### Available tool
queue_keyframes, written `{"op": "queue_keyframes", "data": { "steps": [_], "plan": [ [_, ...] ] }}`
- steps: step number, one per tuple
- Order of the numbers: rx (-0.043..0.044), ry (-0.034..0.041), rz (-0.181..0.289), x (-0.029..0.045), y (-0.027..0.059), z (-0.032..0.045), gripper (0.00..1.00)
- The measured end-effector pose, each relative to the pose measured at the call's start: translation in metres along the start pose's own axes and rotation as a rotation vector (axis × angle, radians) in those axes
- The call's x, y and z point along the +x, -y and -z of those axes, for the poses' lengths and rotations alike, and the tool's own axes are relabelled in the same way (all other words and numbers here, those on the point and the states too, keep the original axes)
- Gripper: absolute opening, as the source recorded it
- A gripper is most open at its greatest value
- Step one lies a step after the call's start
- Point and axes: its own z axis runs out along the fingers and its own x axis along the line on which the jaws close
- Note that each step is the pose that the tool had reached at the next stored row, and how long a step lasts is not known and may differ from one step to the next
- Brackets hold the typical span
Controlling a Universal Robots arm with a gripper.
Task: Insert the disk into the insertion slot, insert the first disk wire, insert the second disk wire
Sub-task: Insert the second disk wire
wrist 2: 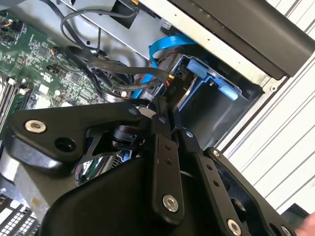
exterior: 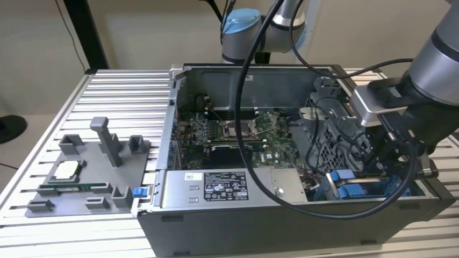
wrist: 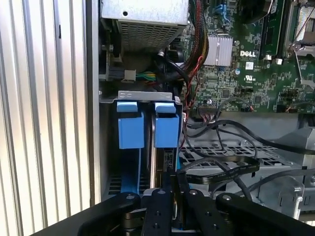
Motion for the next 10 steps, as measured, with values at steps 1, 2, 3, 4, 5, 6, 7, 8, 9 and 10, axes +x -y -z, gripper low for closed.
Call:
{"op": "queue_keyframes", "data": {
  "steps": [1,2,3,4,5,6,7,8,9,10],
  "plan": [
    [0.001,-0.0001,0.0,0.0001,-0.0001,-0.0005,0.0],
    [0.002,-0.0001,0.0,0.0001,-0.0001,-0.001,0.0],
    [0.0028,-0.0002,0.0,0.0002,-0.0002,-0.0015,0.0],
    [0.0035,-0.0002,0.0,0.0003,-0.0002,-0.002,0.0],
    [0.0042,-0.0005,0.0,0.0003,-0.0003,-0.0026,0.0],
    [0.0049,-0.0006,0.001,0.0004,-0.0004,-0.0034,0.0],
    [0.0054,0.0,0.0,0.0005,-0.0006,-0.0049,0.0],
    [0.0061,-0.001,0.001,0.0007,-0.0008,-0.0062,0.0],
    [0.0069,-0.0018,0.001,0.0009,-0.0012,-0.0077,0.0],
    [0.0075,-0.0023,0.001,0.0011,-0.0016,-0.0088,0.0]
  ]
}}
